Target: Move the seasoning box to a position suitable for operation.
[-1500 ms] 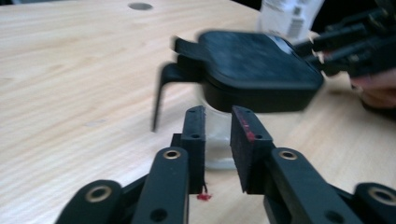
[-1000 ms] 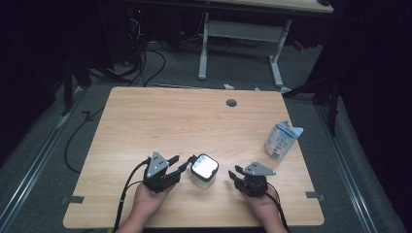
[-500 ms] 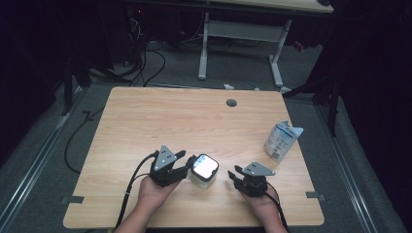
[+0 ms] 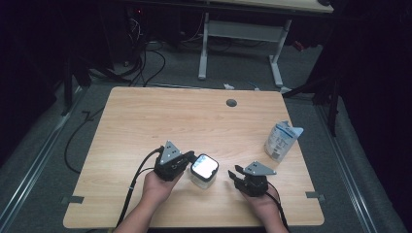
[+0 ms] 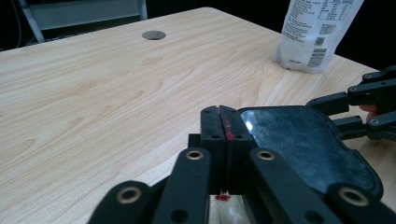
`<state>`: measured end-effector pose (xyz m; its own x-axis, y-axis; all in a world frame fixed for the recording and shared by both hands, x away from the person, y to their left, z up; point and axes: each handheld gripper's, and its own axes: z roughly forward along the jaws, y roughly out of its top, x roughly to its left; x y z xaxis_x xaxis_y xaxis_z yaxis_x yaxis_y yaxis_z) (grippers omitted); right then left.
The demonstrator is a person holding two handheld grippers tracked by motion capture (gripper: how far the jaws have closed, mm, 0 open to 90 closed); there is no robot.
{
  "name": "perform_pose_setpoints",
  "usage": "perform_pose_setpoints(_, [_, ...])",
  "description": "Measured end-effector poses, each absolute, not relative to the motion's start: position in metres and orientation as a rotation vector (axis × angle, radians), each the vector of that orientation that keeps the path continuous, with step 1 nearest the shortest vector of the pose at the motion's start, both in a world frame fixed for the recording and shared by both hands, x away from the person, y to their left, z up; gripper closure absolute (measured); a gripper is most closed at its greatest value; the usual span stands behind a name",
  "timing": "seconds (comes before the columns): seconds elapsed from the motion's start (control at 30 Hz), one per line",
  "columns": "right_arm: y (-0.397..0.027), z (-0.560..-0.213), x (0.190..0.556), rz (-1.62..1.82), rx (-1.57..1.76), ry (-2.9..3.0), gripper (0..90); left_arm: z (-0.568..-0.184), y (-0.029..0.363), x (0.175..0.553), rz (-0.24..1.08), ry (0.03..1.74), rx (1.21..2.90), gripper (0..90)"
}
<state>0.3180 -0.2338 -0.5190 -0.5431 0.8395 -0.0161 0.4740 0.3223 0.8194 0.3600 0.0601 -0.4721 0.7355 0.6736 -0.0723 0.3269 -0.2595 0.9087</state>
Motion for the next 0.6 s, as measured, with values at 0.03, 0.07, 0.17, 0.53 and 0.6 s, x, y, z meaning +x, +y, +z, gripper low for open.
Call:
perform_pose_setpoints(0.03, [-0.2337,-0.5191,0.3180,1.110,1.161,2.154,63.0,-0.4718,0.0598,0.3597,0.401,0.774,1.856,90.0])
perform_pose_setpoints(0.07, [-0.2337,-0.5191,0.3180,1.110,1.161,2.154,63.0,-0.4715,0.0597,0.3594,0.401,0.773,1.852,90.0])
perform_pose_setpoints(0.17, [-0.2333,-0.5191,0.3180,1.111,1.159,2.154,63.7,-0.4714,0.0592,0.3586,0.407,0.775,1.846,90.0])
perform_pose_setpoints(0.53, [-0.2335,-0.5182,0.3177,1.112,1.155,2.155,63.7,-0.4756,0.0577,0.3576,0.424,0.771,1.846,90.0])
perform_pose_setpoints(0.6, [-0.2335,-0.5183,0.3178,1.117,1.153,2.153,63.7,-0.4768,0.0574,0.3578,0.422,0.773,1.841,90.0])
